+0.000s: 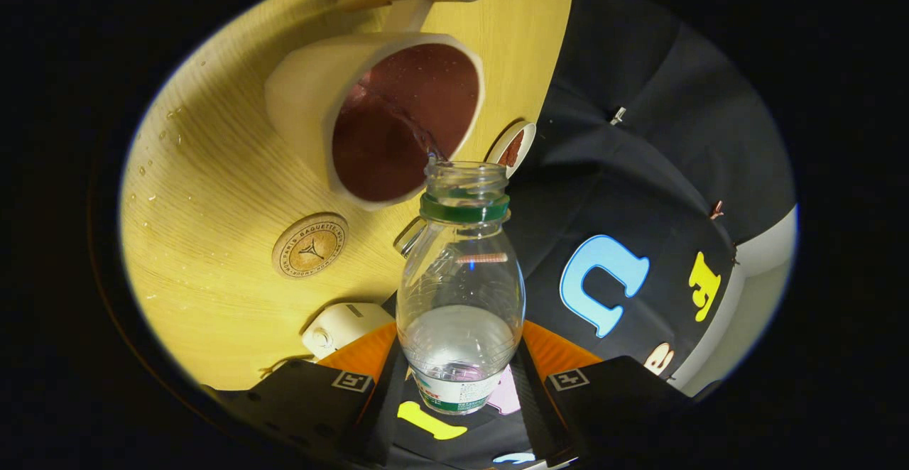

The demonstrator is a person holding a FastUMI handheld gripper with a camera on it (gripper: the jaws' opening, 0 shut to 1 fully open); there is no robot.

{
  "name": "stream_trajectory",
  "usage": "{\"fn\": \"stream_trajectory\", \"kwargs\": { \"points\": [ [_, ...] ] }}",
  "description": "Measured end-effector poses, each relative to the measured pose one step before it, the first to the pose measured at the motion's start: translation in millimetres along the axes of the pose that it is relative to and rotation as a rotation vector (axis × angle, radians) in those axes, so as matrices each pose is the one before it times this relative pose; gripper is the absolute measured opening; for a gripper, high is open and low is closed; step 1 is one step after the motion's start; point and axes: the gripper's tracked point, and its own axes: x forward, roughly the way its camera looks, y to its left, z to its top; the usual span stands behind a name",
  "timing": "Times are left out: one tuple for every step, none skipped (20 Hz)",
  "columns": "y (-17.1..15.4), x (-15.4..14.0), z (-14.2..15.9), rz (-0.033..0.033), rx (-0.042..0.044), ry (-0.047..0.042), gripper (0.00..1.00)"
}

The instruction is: Take the bottle from table, then pour the juice into the cup, finally place the bottle on the coaster

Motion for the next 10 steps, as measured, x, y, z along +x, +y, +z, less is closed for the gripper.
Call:
{"fn": "stream_trajectory", "kwargs": {
  "points": [
    [-1.02, -1.33, 0.0, 0.00022, -0.00607, -0.00143, 0.74],
    [2.97, 0.6, 0.64, 0.00213, -0.00796, -0.00404, 0.74],
    [-0.83, -0.7, 0.58, -0.00078, -0.00783, -0.00137, 0.74],
    [-0.39, -0.79, 1.02, -0.00065, -0.00612, -0.00332, 0.74],
    [-0.98, -0.51, 0.55, -0.00177, -0.0052, -0.00227, 0.74],
    [-1.43, -0.4, 0.43, -0.00442, -0.00422, -0.00176, 0.74],
    [-2.56, -1.89, 0.93, -0.00306, -0.00429, -0.00228, 0.74],
    [-0.06, 1.22, -1.88, 0.00105, -0.0045, 0.001, 0.74],
    [-1.81, 0.08, -0.77, -0.00298, -0.00391, 0.00115, 0.74],
    [-1.39, -0.31, -1.6, -0.00358, -0.00137, 0.00106, 0.74]
  ]
}}
